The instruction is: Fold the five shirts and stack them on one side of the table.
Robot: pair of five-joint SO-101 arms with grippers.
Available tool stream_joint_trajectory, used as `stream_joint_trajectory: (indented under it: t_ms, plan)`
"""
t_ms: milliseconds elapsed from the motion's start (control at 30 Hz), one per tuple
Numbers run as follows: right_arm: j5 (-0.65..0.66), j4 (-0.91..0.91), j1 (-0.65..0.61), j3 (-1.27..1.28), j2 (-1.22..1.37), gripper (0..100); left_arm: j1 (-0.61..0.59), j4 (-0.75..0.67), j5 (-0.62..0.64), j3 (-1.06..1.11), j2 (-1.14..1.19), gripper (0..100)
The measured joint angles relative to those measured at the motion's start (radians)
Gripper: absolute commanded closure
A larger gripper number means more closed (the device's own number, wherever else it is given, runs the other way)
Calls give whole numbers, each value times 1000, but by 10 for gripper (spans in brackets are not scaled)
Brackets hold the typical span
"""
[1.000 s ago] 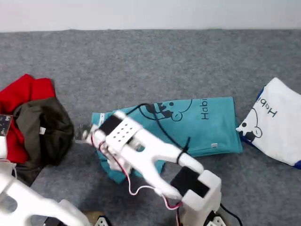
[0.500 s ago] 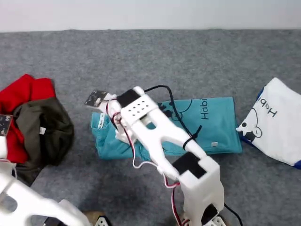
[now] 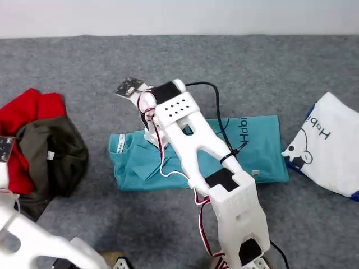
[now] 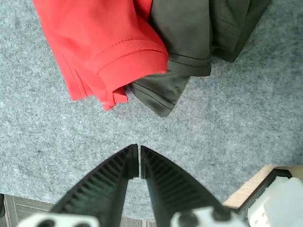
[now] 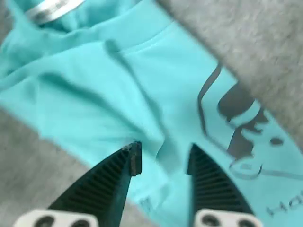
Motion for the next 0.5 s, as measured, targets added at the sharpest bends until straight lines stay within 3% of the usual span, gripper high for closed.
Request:
stream_joint_trajectory:
  t_ms: [500]
  plan:
    - [0,23,-180,163,-38,989,0,0,0,0,0,982]
